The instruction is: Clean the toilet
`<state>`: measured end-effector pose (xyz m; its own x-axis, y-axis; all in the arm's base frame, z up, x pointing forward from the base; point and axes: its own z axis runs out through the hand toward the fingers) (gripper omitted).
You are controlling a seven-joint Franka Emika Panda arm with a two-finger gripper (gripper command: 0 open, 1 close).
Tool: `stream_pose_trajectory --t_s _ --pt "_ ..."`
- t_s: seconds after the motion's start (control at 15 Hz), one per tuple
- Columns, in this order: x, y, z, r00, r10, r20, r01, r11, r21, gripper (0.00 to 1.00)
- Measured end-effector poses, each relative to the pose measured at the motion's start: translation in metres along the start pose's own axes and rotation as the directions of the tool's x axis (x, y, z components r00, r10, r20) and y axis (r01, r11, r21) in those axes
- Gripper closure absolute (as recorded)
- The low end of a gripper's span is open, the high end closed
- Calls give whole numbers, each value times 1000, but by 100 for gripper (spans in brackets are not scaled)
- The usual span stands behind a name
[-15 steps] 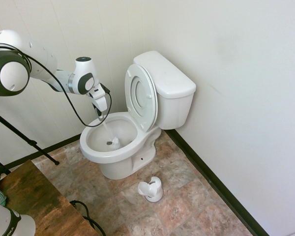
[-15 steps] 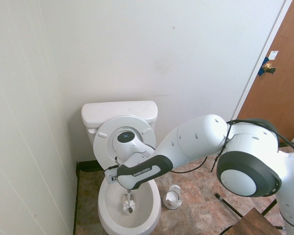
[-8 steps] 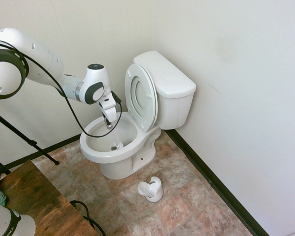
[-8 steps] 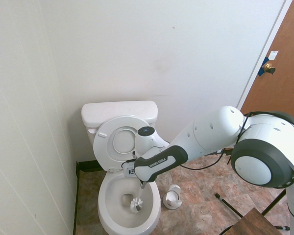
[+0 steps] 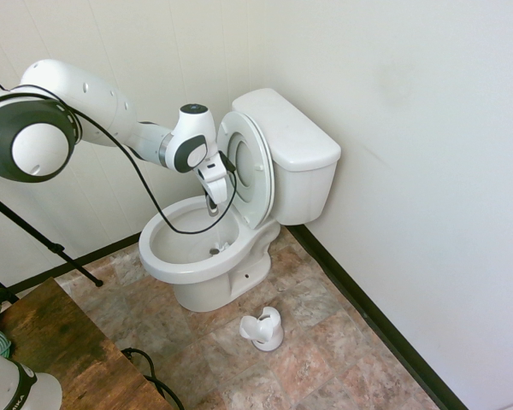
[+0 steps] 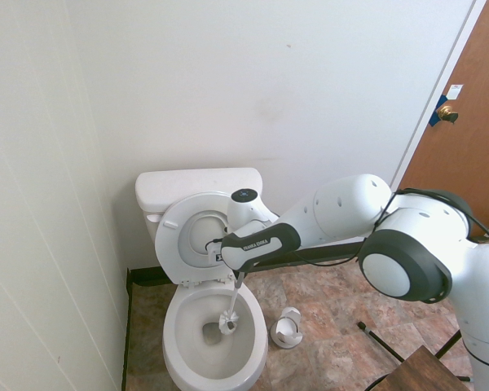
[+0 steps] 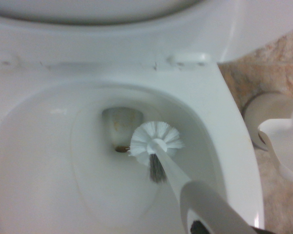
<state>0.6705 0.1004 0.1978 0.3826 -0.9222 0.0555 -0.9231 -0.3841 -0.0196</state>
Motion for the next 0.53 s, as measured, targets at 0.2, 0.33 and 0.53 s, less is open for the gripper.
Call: stream_pose_trajectory --t_s 0.2,0.33,0.53 --pt "-12 -35 -2 1000 -11 -25 11 1000 12 100" --pt "-31 -55 -6 999 -25 -37 26 999 20 100" --pt "-59 -75 -9 998 -49 -44 50 998 28 100"
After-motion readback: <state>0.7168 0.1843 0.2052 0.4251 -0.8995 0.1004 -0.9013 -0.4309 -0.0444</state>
